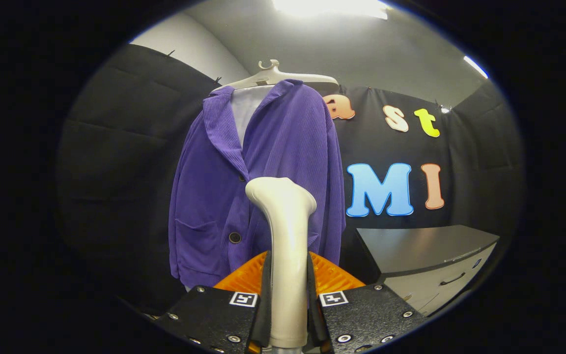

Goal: Iron the clothes twice with a garment steamer, once on the left side and once on the right side.

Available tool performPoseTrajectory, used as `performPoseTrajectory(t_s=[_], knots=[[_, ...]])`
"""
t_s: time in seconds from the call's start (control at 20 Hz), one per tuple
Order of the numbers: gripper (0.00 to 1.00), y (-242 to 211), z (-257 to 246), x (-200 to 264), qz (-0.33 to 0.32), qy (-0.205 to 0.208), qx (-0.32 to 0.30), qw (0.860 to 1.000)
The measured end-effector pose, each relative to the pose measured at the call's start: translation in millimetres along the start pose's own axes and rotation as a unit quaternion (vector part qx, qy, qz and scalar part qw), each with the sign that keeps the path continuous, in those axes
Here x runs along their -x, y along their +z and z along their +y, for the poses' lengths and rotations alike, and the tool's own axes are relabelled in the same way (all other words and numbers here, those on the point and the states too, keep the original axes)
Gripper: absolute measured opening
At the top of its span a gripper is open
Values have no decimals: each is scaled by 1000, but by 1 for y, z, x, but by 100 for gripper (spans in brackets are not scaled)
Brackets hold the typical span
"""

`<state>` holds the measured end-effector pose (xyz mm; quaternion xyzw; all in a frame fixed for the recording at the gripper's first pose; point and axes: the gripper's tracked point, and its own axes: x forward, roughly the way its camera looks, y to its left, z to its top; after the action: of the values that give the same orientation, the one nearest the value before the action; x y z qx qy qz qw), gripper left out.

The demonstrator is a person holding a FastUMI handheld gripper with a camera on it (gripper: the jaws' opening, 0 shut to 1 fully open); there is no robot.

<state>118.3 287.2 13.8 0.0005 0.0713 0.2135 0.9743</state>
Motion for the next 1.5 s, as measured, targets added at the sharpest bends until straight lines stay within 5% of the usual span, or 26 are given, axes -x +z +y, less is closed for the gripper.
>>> performPoseTrajectory(t_s=[1.5], knots=[[31, -119, 11, 45, 121, 27, 17, 992]])
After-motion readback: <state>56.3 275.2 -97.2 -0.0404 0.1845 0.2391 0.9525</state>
